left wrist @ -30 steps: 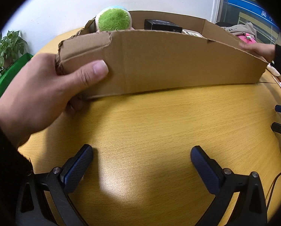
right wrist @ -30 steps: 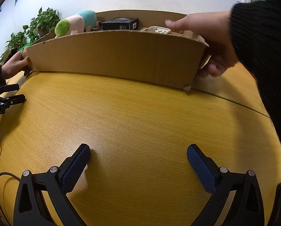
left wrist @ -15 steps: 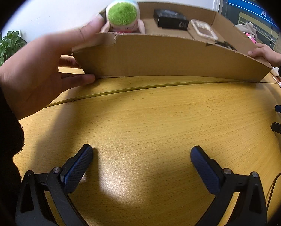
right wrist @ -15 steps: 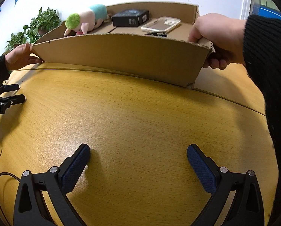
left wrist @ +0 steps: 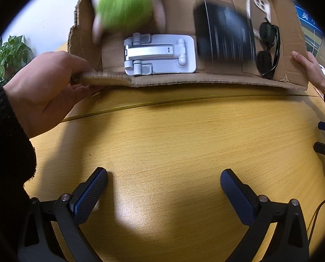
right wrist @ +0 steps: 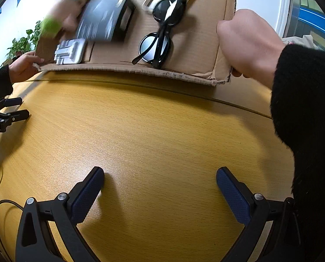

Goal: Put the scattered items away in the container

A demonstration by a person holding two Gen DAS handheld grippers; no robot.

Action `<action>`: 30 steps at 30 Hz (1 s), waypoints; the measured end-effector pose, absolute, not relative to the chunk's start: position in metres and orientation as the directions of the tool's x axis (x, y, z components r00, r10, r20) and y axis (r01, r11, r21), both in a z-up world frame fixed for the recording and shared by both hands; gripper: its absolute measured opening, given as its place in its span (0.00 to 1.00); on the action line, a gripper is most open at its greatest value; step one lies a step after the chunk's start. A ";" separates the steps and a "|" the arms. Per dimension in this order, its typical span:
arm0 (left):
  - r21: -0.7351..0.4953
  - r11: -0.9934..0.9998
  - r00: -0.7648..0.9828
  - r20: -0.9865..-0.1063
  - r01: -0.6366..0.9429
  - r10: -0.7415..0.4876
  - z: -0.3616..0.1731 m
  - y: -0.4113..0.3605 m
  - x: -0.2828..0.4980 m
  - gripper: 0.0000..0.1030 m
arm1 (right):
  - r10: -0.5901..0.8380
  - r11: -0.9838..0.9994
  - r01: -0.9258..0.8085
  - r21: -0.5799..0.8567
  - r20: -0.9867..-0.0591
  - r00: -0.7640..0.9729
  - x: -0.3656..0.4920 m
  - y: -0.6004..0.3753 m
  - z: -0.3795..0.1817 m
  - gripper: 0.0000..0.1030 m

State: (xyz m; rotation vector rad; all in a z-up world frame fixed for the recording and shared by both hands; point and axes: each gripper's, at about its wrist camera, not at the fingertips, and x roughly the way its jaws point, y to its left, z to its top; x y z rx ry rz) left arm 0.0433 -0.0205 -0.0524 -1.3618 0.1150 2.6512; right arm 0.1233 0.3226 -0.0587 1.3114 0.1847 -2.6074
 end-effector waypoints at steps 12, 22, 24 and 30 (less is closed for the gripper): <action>-0.004 -0.985 -0.574 -0.813 -0.173 0.104 -0.055 -0.020 0.043 1.00 | -0.135 -0.969 0.247 -0.015 -0.804 -0.579 0.123 0.322 -0.059 1.00; -0.003 -0.979 -0.572 -0.811 -0.204 0.122 -0.058 -0.019 0.042 1.00 | -0.135 -0.969 0.247 -0.015 -0.804 -0.580 0.124 0.322 -0.059 1.00; -0.003 -0.979 -0.571 -0.812 -0.204 0.122 -0.058 -0.019 0.042 1.00 | -0.135 -0.969 0.247 -0.015 -0.804 -0.580 0.124 0.322 -0.059 1.00; -0.003 -0.979 -0.570 -0.812 -0.205 0.122 -0.059 -0.018 0.041 1.00 | -0.135 -0.969 0.247 -0.015 -0.804 -0.579 0.124 0.322 -0.059 1.00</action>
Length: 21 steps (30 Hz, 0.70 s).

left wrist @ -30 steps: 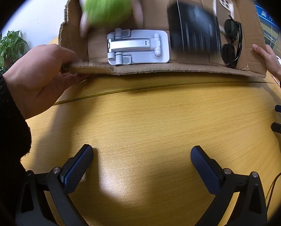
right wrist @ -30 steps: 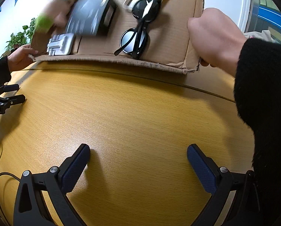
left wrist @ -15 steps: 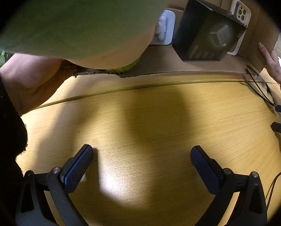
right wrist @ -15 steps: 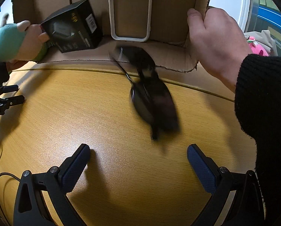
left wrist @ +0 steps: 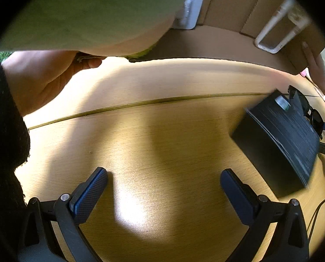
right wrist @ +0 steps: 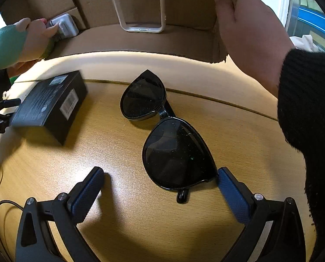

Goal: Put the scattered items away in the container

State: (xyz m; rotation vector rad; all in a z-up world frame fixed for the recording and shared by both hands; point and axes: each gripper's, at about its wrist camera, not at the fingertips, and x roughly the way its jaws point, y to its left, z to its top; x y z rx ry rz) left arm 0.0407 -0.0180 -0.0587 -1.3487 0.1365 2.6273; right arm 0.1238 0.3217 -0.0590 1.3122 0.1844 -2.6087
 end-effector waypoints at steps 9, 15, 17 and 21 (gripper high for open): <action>-0.003 -0.979 -0.571 -0.812 -0.206 0.123 -0.060 -0.018 0.040 1.00 | -0.135 -0.969 0.247 -0.015 -0.804 -0.579 0.124 0.321 -0.059 1.00; -0.003 -0.978 -0.571 -0.812 -0.207 0.123 -0.060 -0.018 0.039 1.00 | -0.136 -0.969 0.248 -0.015 -0.804 -0.579 0.123 0.322 -0.060 1.00; -0.003 -0.978 -0.571 -0.811 -0.208 0.124 -0.060 -0.018 0.039 1.00 | -0.136 -0.969 0.248 -0.015 -0.804 -0.579 0.123 0.321 -0.060 1.00; -0.003 -0.978 -0.571 -0.811 -0.209 0.124 -0.060 -0.017 0.038 1.00 | -0.136 -0.969 0.248 -0.015 -0.804 -0.579 0.123 0.321 -0.059 1.00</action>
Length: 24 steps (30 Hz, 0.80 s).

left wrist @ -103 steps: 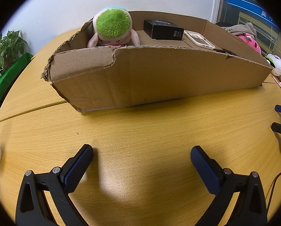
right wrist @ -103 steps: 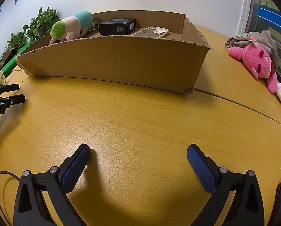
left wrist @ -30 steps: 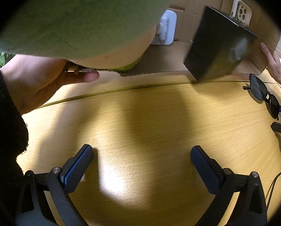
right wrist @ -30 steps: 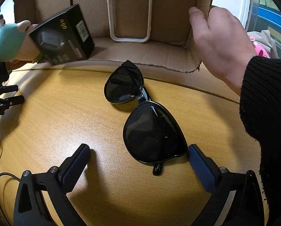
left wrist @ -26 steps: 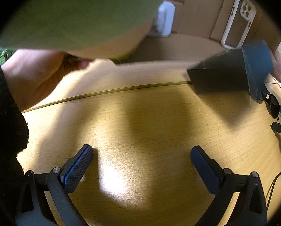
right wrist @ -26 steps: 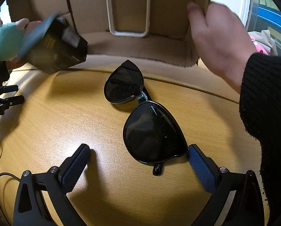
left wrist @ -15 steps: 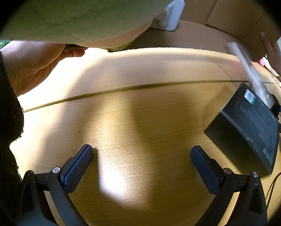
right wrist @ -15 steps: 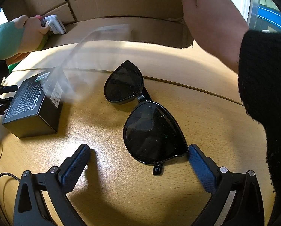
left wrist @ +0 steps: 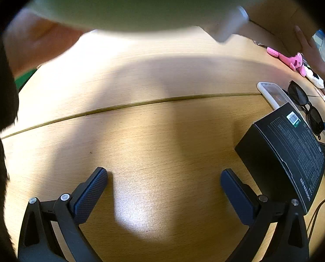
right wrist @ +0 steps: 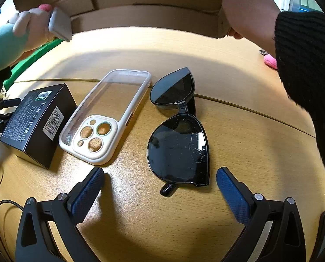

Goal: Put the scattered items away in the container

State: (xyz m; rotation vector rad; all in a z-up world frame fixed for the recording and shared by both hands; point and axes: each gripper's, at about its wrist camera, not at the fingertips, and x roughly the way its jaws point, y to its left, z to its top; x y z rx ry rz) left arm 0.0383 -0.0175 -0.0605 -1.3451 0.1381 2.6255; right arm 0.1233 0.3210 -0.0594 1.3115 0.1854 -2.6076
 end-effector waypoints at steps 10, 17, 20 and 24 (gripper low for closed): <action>-0.003 -0.978 -0.571 -0.811 -0.210 0.125 -0.061 -0.017 0.036 1.00 | -0.135 -0.969 0.248 -0.016 -0.804 -0.579 0.123 0.320 -0.060 1.00; -0.003 -0.977 -0.571 -0.811 -0.212 0.126 -0.062 -0.017 0.036 1.00 | -0.135 -0.969 0.248 -0.016 -0.804 -0.579 0.123 0.319 -0.061 1.00; -0.003 -0.977 -0.571 -0.811 -0.212 0.126 -0.062 -0.017 0.035 1.00 | -0.134 -0.969 0.248 -0.017 -0.804 -0.579 0.123 0.319 -0.061 1.00; -0.003 -0.977 -0.571 -0.811 -0.213 0.127 -0.062 -0.017 0.035 1.00 | -0.134 -0.969 0.248 -0.017 -0.804 -0.579 0.123 0.318 -0.061 1.00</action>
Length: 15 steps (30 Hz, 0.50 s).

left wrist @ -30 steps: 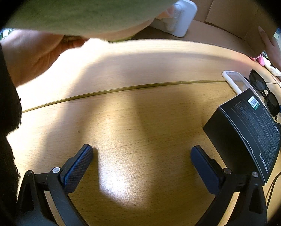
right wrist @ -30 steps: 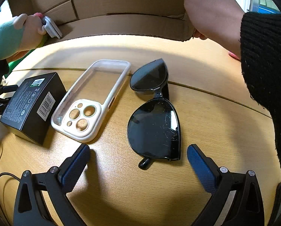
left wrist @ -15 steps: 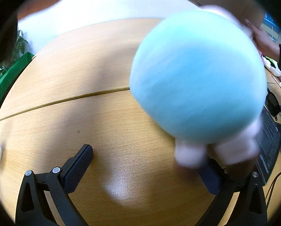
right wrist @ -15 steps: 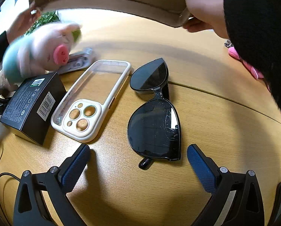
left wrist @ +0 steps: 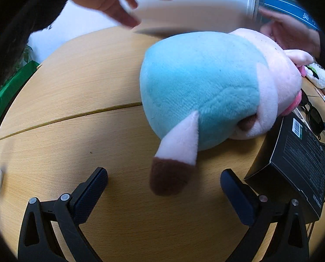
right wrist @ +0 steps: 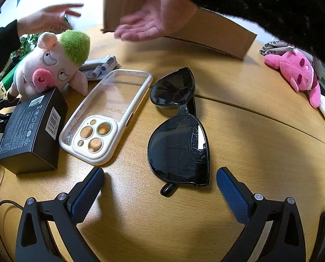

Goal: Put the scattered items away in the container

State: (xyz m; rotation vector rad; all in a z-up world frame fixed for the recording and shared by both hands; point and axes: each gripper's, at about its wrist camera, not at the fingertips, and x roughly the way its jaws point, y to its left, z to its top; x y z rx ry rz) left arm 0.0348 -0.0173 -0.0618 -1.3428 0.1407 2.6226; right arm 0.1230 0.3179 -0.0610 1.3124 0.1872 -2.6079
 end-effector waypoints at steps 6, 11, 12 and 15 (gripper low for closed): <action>-0.003 -0.977 -0.571 -0.811 -0.214 0.127 -0.062 -0.017 0.034 1.00 | -0.134 -0.969 0.248 -0.017 -0.805 -0.579 0.123 0.317 -0.061 1.00; -0.003 -0.977 -0.571 -0.811 -0.214 0.128 -0.062 -0.017 0.033 1.00 | -0.134 -0.969 0.248 -0.017 -0.804 -0.579 0.123 0.317 -0.060 1.00; -0.003 -0.977 -0.571 -0.811 -0.214 0.128 -0.062 -0.017 0.033 1.00 | -0.134 -0.969 0.248 -0.017 -0.805 -0.579 0.122 0.317 -0.060 1.00; -0.003 -0.977 -0.571 -0.811 -0.215 0.128 -0.062 -0.016 0.033 1.00 | -0.134 -0.969 0.248 -0.017 -0.805 -0.579 0.123 0.317 -0.060 1.00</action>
